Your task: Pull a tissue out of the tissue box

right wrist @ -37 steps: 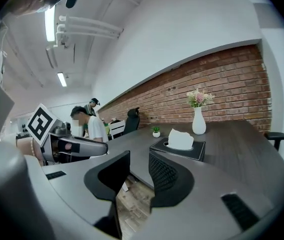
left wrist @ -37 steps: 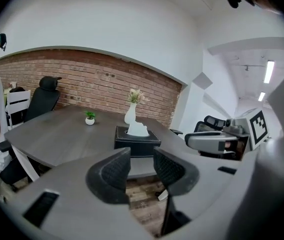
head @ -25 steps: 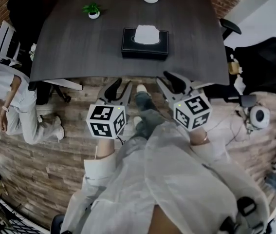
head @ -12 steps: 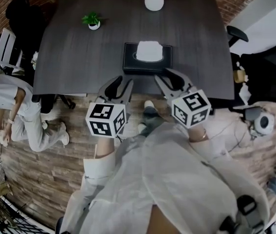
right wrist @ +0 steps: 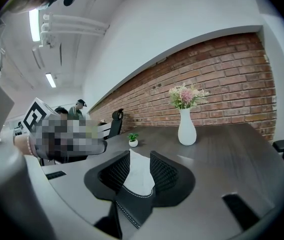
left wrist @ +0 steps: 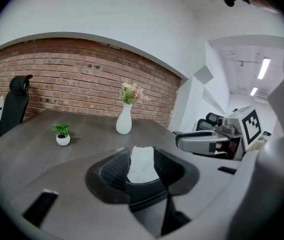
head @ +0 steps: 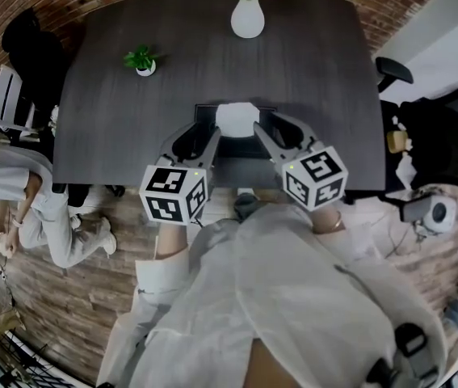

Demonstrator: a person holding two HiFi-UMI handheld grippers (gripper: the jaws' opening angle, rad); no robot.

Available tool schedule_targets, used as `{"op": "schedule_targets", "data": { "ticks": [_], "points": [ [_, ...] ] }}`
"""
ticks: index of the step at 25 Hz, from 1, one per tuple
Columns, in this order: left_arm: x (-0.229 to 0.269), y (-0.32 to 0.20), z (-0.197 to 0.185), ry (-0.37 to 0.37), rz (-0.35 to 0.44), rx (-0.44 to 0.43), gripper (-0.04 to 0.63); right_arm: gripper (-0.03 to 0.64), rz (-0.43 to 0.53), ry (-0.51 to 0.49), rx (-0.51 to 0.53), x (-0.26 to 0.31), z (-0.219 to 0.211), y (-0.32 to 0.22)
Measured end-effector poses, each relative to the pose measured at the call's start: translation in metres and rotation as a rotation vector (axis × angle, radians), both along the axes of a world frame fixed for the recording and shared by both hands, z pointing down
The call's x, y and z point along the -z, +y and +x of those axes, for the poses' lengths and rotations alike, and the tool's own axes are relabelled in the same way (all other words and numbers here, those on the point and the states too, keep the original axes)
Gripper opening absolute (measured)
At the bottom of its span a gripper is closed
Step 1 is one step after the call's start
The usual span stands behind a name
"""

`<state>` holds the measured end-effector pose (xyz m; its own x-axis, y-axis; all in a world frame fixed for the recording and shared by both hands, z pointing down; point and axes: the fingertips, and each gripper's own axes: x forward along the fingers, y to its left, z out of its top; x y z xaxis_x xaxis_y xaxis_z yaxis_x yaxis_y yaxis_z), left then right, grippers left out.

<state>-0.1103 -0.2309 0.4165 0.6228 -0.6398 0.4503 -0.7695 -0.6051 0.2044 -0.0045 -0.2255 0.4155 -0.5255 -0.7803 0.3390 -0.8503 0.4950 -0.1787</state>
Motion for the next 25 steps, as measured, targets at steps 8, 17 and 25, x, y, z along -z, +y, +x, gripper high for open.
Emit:
{"op": "schedule_targets", "data": {
  "ticks": [8,17,25],
  "points": [
    [-0.009,-0.021,0.023,-0.04,-0.02,-0.015,0.13,0.106,-0.03,-0.003,-0.008,-0.012,0.028,-0.017],
    [-0.018,-0.032,0.026,-0.09,-0.03,-0.051,0.144,0.106,-0.062,-0.014,-0.03,-0.026,0.034,-0.019],
    [-0.028,-0.037,0.038,-0.096,-0.062,-0.141,0.195,0.106,-0.11,-0.003,-0.125,-0.037,0.049,-0.015]
  ]
}}
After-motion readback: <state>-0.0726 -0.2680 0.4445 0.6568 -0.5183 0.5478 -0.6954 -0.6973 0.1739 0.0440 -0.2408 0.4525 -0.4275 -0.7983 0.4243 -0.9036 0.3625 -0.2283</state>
